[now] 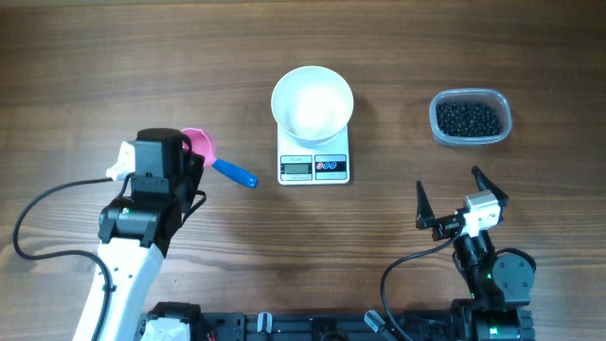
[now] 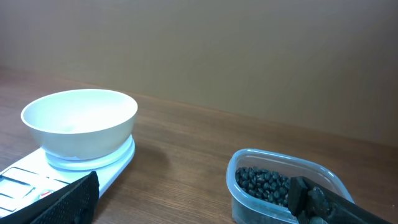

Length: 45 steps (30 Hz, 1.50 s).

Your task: Scoop item into bowl and weigh 150g on scale

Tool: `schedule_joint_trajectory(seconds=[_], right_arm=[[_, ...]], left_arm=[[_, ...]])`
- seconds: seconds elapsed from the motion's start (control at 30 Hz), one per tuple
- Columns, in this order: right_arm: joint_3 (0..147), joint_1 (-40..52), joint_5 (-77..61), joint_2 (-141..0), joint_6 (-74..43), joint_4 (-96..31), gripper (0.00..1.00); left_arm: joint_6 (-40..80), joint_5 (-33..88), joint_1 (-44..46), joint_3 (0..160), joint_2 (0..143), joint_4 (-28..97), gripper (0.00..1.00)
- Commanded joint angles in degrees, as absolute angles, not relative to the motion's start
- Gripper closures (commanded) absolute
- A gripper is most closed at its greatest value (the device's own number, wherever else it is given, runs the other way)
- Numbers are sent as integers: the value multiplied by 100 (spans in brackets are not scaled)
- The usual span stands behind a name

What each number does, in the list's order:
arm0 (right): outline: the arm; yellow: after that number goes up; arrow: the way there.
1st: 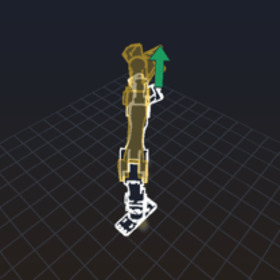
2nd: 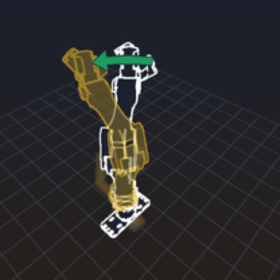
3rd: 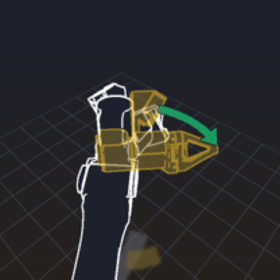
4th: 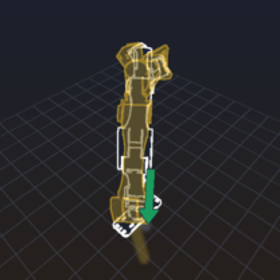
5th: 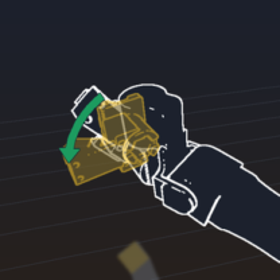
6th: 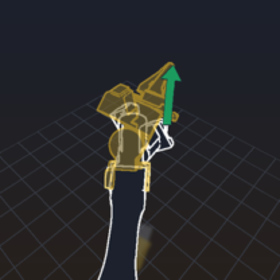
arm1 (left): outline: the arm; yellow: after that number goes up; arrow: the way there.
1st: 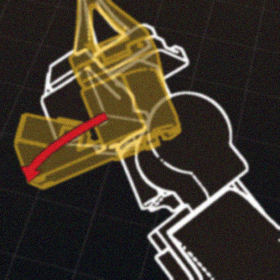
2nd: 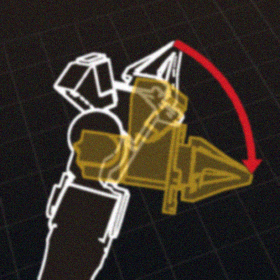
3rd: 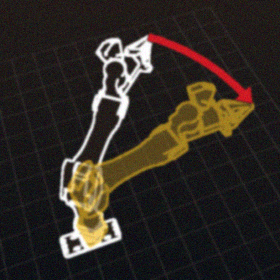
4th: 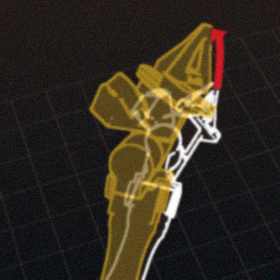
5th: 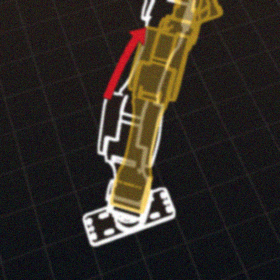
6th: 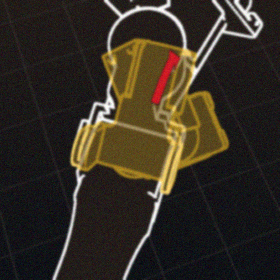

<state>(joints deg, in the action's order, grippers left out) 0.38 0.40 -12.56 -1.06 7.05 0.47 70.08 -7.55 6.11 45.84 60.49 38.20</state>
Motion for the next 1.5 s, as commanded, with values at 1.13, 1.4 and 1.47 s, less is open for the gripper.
schedule_joint_trajectory(seconds=[1.13,1.4,1.47], right_arm=[[32,69,-4241,-102,-3146,858,0],[209,69,-3529,-196,-4803,972,0],[499,69,-3719,-478,-4821,738,0]], left_arm=[[8315,-320,729,4582,5990,3887,96],[8315,-292,731,4582,5990,3883,96],[8315,-279,731,4582,5990,3881,96]])
